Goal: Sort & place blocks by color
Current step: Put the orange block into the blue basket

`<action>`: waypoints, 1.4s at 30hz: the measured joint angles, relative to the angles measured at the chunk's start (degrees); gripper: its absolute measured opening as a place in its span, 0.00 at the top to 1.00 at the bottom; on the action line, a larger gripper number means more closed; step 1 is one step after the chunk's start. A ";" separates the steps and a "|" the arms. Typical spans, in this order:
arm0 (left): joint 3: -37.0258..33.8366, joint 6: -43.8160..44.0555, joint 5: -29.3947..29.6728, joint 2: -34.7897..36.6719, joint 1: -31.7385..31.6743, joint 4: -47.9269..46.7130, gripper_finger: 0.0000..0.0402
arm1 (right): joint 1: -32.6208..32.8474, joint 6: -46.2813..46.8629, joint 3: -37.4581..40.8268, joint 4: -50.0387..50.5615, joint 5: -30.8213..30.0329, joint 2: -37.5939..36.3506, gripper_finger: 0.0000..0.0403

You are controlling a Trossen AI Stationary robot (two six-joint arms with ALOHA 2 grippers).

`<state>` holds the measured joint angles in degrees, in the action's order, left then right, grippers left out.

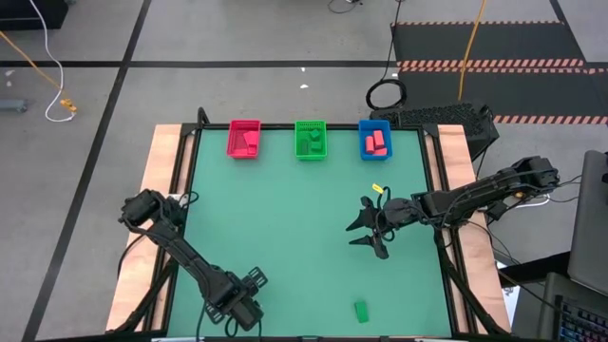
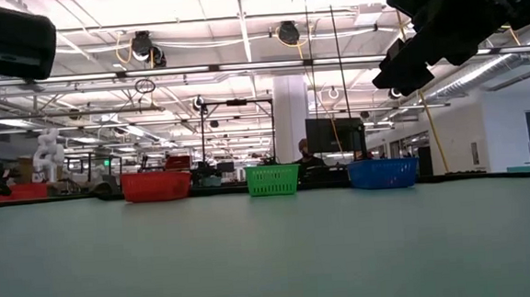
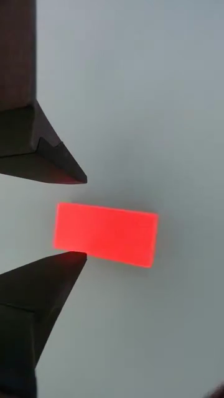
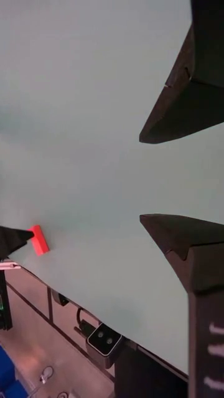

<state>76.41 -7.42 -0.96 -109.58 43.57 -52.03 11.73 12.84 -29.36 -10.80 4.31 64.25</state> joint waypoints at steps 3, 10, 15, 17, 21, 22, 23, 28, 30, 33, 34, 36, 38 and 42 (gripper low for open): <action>-0.81 0.43 -0.06 0.00 0.36 1.73 0.52 | 0.00 0.11 0.00 -0.01 0.00 0.00 0.52; -1.87 0.22 -0.62 -1.53 0.87 4.67 0.52 | 0.01 0.02 0.00 -0.02 0.14 0.01 0.52; -1.52 -2.34 -0.50 -4.35 0.86 5.05 0.52 | 0.02 0.00 0.00 -0.08 0.11 0.00 0.52; -1.54 -2.41 0.20 -4.91 0.53 5.05 0.53 | 0.01 0.00 0.02 -0.02 0.07 0.01 0.52; -0.78 -1.71 0.05 -4.38 -0.57 4.55 0.63 | 0.00 0.00 0.02 -0.04 0.02 0.01 0.52; -0.69 -1.32 0.08 -4.09 -0.82 4.46 0.66 | 0.00 -0.01 0.02 -0.06 0.00 0.02 0.52; -0.55 -0.82 0.51 -3.87 -1.07 4.40 0.68 | 0.00 -0.04 0.02 -0.06 0.00 0.01 0.52; -0.12 3.90 2.27 -1.63 -3.77 5.48 0.68 | 0.00 -0.26 0.02 -0.07 -0.04 0.00 0.52; -0.16 5.88 1.94 -0.59 -5.15 5.42 0.68 | 0.00 -0.26 0.02 -0.06 -0.04 0.00 0.52; -0.11 9.27 4.36 2.46 -8.37 5.90 0.68 | 0.00 -0.24 0.02 -0.07 -0.04 0.01 0.52; -0.08 11.17 6.43 3.73 -9.56 5.89 0.68 | 0.00 -0.26 0.02 -0.08 -0.04 0.01 0.52; -0.08 14.15 9.72 6.28 -12.17 5.62 0.68 | 0.00 -0.46 0.02 -0.14 -0.04 0.02 0.52; -0.08 15.45 11.72 9.18 -15.50 5.64 0.68 | 0.00 -0.48 0.02 -0.24 -0.04 0.00 0.52; -0.08 15.50 15.75 14.92 -24.01 5.04 0.68 | 0.00 -1.68 0.02 -1.47 -0.06 0.01 0.52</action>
<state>76.34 8.08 14.79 -94.66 19.56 -46.99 11.73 11.16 -29.34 -12.26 4.25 64.26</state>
